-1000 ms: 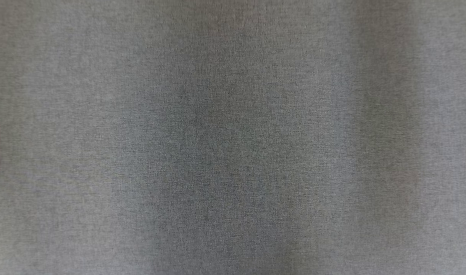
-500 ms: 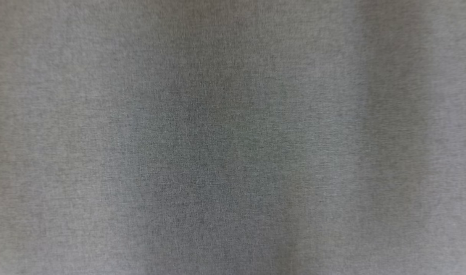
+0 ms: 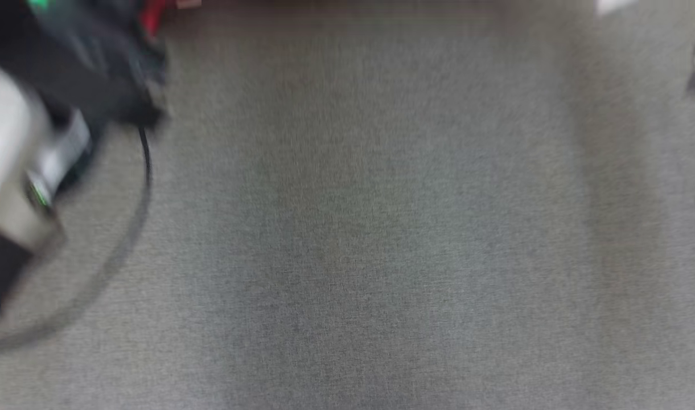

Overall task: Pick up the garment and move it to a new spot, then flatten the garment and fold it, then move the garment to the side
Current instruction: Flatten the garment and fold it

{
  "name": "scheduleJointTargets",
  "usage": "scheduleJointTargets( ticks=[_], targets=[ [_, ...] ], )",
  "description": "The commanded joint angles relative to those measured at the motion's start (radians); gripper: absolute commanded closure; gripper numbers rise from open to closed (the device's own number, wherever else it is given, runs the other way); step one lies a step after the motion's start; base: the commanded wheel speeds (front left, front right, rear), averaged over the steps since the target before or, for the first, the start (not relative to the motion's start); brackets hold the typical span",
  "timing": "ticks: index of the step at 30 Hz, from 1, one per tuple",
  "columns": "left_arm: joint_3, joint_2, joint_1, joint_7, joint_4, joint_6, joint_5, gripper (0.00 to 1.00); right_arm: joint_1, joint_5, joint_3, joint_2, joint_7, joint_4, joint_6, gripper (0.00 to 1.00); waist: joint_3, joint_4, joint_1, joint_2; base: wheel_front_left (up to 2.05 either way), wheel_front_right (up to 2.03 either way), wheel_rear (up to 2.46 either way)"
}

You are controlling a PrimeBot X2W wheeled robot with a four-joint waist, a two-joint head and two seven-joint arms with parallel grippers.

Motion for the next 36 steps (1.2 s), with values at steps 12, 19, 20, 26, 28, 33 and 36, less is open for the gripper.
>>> scheduleJointTargets(
  ticks=[12, 19, 20, 26, 28, 33, 36],
  targets=[
    [0.115, -0.025, 0.640, -0.003, -0.128, 0.021, 0.144, 1.00, 0.673, -0.009, -0.092, 0.107, 0.059, -0.250, -0.002, 1.00, -0.161, 0.001, 0.0004, 0.0001, 0.00, 0.00, 0.00],
    [0.179, -0.060, 0.820, -0.003, -0.080, 0.014, 0.191, 1.00, 0.849, -0.059, -0.134, 0.163, 0.100, -0.273, -0.002, 1.00, -0.197, 0.002, 0.0004, 0.0001, 0.00, 0.00, 0.00],
    [0.195, -0.068, 0.842, -0.003, -0.074, 0.013, 0.202, 1.00, 0.874, -0.063, -0.143, 0.172, 0.111, -0.276, -0.002, 1.00, -0.204, 0.003, 0.0004, 0.0001, 0.00, 0.00, 0.00],
    [0.317, -0.114, 1.012, -0.003, -0.037, 0.012, 0.254, 1.00, 1.034, -0.037, -0.188, 0.228, 0.233, -0.340, -0.002, 1.00, -0.256, -0.007, 0.0004, 0.0001, 0.00, 0.00, 0.00],
    [0.361, -0.131, 1.061, -0.003, -0.031, 0.013, 0.255, 1.00, 1.080, -0.035, -0.206, 0.236, 0.271, -0.367, -0.002, 1.00, -0.276, -0.011, 0.0004, 0.0001, 0.00, 0.00, 0.00],
    [0.418, -0.163, 1.171, -0.003, -0.021, 0.006, 0.300, 1.00, 1.192, -0.048, -0.249, 0.270, 0.392, -0.431, -0.002, 1.00, -0.307, -0.015, 0.0004, 0.0001, 0.00, 0.00, 0.00],
    [0.430, -0.169, 1.210, -0.003, -0.006, 0.008, 0.346, 1.00, 1.262, -0.063, -0.263, 0.297, 0.471, -0.474, -0.002, 1.00, -0.318, -0.011, 0.0004, 0.0001, 0.00, 0.00, 0.00]
  ],
)
